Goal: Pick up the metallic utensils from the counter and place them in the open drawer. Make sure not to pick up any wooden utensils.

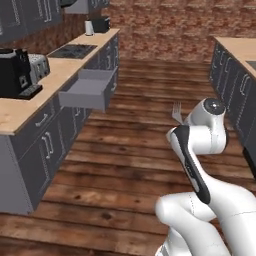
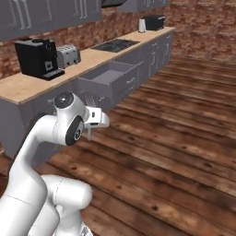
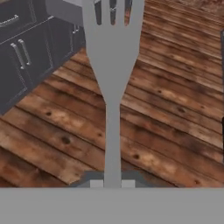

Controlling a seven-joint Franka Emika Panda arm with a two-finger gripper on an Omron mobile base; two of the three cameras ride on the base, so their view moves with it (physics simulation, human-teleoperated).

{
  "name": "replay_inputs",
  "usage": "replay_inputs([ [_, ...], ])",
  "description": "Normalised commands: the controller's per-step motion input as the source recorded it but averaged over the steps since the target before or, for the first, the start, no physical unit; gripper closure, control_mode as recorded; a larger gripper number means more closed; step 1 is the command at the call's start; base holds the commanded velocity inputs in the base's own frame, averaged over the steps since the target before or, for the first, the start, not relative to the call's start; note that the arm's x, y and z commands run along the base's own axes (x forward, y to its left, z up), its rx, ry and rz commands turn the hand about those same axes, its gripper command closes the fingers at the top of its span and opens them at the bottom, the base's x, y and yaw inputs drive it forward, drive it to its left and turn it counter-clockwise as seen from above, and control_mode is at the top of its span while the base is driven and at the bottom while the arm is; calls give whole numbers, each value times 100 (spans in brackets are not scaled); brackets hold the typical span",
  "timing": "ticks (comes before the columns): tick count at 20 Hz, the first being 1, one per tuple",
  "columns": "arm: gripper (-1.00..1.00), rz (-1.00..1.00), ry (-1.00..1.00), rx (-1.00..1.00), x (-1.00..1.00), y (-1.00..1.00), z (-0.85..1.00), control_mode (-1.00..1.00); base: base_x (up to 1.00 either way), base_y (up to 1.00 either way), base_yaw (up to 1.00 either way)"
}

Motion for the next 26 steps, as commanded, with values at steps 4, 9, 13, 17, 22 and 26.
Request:
replay_inputs([
  [4,100,0,0,0,0,0,0,100,100,100,-13],
  [9,100,0,0,0,0,0,0,100,100,70,-10],
  [13,100,0,0,0,0,0,0,100,100,1,-2],
  [17,100,0,0,0,0,0,0,100,100,5,0],
  [22,100,0,0,0,0,0,0,100,100,31,0],
  [26,100,0,0,0,0,0,0,100,100,71,-3],
])
